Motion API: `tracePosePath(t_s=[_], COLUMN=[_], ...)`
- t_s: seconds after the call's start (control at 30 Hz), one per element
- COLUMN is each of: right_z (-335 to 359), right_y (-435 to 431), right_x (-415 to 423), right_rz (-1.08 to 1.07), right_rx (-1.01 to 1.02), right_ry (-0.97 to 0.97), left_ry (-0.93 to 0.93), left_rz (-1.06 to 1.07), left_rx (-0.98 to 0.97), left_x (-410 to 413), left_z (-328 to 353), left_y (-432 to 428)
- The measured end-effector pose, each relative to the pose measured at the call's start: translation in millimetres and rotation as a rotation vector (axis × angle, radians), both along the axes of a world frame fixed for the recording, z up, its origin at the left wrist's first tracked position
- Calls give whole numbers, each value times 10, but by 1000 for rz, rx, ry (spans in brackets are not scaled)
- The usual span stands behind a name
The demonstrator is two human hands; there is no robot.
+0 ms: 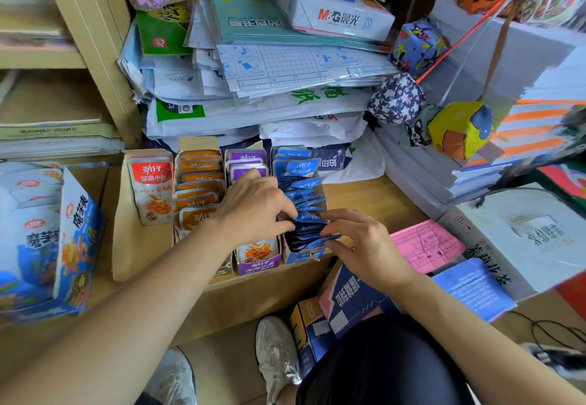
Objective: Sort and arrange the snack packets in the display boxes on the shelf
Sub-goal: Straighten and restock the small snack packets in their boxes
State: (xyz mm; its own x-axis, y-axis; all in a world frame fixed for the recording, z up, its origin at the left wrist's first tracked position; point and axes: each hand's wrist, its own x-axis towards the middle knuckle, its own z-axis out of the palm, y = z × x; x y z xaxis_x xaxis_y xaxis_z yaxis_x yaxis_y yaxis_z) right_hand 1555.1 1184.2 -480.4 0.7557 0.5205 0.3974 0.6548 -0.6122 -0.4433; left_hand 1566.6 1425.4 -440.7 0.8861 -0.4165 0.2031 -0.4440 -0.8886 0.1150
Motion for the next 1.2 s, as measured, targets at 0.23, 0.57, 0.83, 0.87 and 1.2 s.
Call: tracePosePath(t_s=[0.23, 0.57, 0.83, 0.87, 1.2], right_z=[-8, 1, 71, 63, 28], right_y=[0, 40, 173, 171, 105], right_x=[-5, 62, 139, 126, 43], right_rz=[-26, -195, -199, -199, -346], right_rx=[-1, 93, 187, 167, 332], right_ry=[-33, -81, 38, 53, 478], left_ry=[-101, -23, 167, 147, -179], left_rz=[-38, 143, 244, 239, 197], left_rx=[-48, -522, -601, -568, -446], left_x=[-5, 155, 197, 179, -91], left_z=[-57, -115, -128, -133, -86], left_y=[-75, -64, -94, -104, -38])
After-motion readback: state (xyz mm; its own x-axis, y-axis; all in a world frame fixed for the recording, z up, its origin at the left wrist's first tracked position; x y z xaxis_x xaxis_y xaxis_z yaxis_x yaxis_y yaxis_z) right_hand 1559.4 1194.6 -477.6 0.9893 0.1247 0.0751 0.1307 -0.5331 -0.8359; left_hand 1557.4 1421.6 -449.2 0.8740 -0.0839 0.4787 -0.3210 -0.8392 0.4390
